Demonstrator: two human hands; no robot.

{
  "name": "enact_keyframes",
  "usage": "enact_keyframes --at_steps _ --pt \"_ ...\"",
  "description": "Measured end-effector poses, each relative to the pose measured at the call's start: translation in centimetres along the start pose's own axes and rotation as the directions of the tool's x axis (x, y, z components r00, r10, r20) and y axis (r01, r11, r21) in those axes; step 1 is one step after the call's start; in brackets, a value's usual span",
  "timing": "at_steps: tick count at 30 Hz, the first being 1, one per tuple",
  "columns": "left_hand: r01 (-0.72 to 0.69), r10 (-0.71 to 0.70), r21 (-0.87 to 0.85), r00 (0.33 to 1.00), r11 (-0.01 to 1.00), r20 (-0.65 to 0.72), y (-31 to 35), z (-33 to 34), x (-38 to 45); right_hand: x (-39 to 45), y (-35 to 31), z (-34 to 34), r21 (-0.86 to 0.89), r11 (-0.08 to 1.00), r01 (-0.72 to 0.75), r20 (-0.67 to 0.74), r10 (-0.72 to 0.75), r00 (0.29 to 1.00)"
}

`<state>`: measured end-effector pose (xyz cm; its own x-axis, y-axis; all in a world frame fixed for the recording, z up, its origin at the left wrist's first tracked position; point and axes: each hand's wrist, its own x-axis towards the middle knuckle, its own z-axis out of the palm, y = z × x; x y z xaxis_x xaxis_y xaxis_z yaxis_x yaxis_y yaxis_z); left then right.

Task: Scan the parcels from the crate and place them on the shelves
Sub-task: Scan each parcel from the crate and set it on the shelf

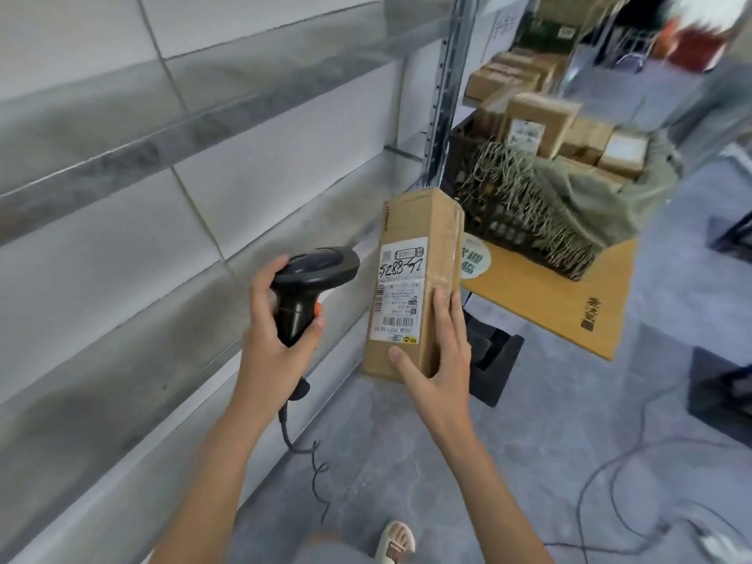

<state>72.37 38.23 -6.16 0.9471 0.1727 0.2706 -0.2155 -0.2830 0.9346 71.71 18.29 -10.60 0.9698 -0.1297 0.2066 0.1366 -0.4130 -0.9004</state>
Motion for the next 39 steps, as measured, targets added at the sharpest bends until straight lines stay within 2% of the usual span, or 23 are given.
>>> enact_keyframes --at_steps 5,12,17,23,29,35,39 --pt "-0.004 0.006 -0.023 0.998 1.0 0.066 0.5 5.3 5.1 4.0 2.4 -3.8 0.015 0.998 -0.059 -0.091 0.06 0.994" --pt "-0.111 0.122 -0.081 0.98 0.991 0.156 1.1 13.0 12.6 9.4 5.4 -6.1 0.012 0.994 -0.112 -0.246 0.111 0.963" --pt "-0.173 0.197 -0.106 0.935 0.979 0.293 0.6 19.0 19.1 15.2 7.6 -7.4 -0.008 0.987 -0.161 -0.357 0.148 0.922" --pt "-0.142 0.204 -0.176 0.888 0.974 0.412 0.6 24.4 27.2 23.6 8.4 -8.2 -0.016 0.971 -0.239 -0.47 0.204 0.859" --pt "-0.141 0.25 -0.246 0.829 0.959 0.5 1.5 28.8 33.3 29.9 9.2 -9.2 -0.059 0.967 -0.247 -0.561 0.173 0.81" --pt "-0.136 0.29 -0.302 0.781 0.943 0.554 1.9 32.8 38.1 35.5 9.3 -16.9 -0.217 0.923 -0.318 -0.634 0.115 0.764" --pt "-0.094 0.296 -0.358 0.77 0.929 0.566 1.3 35.6 40.7 40.4 10.1 -23.3 -0.348 0.833 -0.43 -0.647 0.118 0.753"
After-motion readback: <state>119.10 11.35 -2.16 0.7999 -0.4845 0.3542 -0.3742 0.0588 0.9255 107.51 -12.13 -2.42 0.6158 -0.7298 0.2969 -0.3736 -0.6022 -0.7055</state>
